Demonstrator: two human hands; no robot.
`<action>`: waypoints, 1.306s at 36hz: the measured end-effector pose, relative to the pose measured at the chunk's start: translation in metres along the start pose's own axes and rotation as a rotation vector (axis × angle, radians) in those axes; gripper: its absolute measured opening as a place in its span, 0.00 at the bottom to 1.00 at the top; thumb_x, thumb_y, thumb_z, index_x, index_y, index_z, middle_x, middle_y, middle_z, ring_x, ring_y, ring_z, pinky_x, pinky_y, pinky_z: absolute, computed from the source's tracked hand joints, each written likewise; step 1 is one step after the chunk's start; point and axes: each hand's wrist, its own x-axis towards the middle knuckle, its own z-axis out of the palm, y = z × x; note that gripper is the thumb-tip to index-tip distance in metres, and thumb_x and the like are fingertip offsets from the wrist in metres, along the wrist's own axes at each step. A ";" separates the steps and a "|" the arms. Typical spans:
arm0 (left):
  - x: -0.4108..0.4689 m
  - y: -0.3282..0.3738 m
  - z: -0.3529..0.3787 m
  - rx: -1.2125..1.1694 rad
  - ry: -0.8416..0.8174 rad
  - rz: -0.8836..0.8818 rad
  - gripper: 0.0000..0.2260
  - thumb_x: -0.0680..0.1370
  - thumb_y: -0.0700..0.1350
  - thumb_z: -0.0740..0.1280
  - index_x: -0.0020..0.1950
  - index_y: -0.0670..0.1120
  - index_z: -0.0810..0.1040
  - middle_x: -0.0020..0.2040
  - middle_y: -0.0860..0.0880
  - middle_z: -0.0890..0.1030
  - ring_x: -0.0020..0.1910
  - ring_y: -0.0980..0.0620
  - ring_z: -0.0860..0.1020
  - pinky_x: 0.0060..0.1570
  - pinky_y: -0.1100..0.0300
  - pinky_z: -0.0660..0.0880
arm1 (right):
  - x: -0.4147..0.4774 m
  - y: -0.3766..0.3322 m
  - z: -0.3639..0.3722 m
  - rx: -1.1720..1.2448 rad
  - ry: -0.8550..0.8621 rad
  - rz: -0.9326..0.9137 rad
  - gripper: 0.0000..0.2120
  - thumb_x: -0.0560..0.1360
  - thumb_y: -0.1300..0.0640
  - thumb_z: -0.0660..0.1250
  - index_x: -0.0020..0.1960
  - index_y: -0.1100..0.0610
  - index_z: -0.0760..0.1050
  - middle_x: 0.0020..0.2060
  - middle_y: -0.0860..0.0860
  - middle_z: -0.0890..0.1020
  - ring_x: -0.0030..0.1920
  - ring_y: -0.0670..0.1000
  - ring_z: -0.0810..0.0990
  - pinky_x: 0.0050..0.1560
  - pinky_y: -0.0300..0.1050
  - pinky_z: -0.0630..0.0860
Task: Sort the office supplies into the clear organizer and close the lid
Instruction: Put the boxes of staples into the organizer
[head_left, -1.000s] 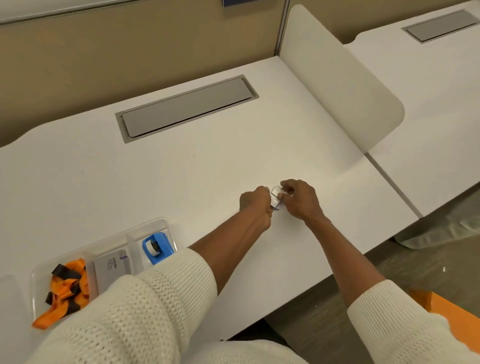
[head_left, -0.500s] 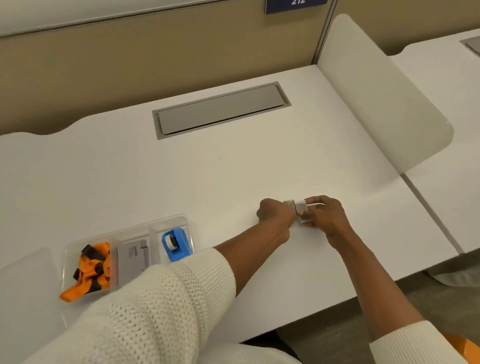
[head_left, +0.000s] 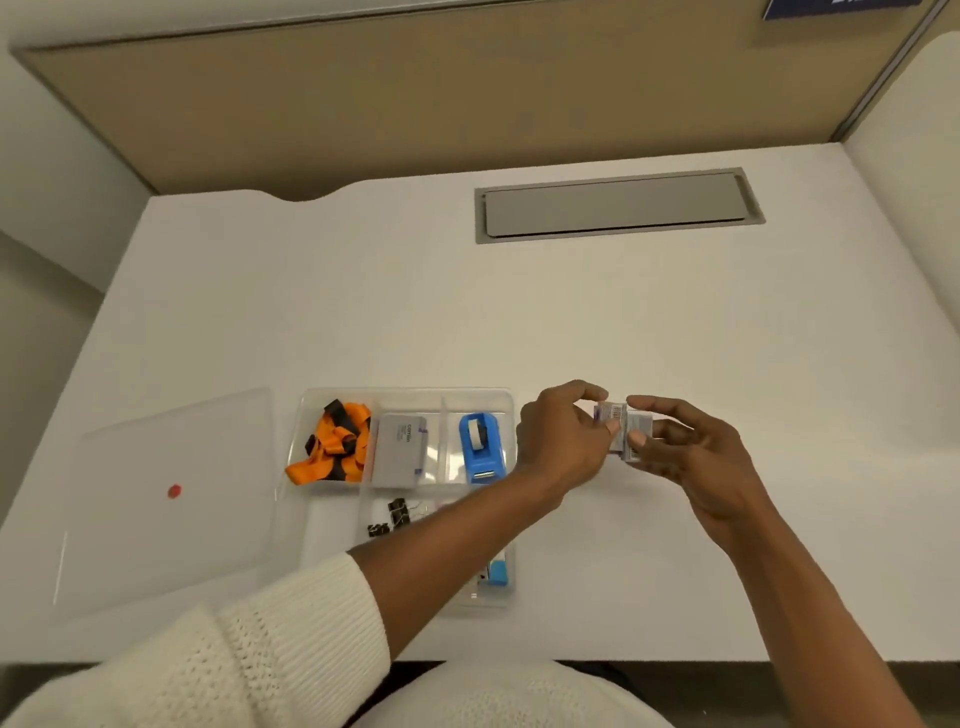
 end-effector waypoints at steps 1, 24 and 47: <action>-0.003 -0.005 -0.014 -0.014 0.008 0.004 0.15 0.77 0.45 0.77 0.63 0.52 0.84 0.41 0.51 0.84 0.45 0.49 0.85 0.51 0.47 0.85 | 0.000 -0.002 0.014 -0.021 -0.024 -0.009 0.17 0.75 0.65 0.75 0.61 0.51 0.83 0.48 0.59 0.87 0.51 0.60 0.87 0.56 0.56 0.83; -0.091 -0.192 -0.261 0.554 0.116 0.032 0.13 0.74 0.46 0.79 0.57 0.56 0.87 0.52 0.55 0.88 0.47 0.56 0.85 0.50 0.53 0.85 | -0.041 0.038 0.291 -0.191 -0.119 0.062 0.15 0.74 0.65 0.76 0.56 0.49 0.84 0.43 0.53 0.87 0.46 0.54 0.88 0.43 0.44 0.84; -0.050 -0.215 -0.249 1.002 -0.495 0.346 0.12 0.77 0.36 0.73 0.59 0.45 0.87 0.57 0.45 0.83 0.54 0.46 0.80 0.47 0.59 0.76 | -0.049 0.055 0.296 -0.403 0.008 0.041 0.19 0.73 0.61 0.78 0.61 0.49 0.80 0.49 0.52 0.86 0.48 0.51 0.87 0.53 0.52 0.85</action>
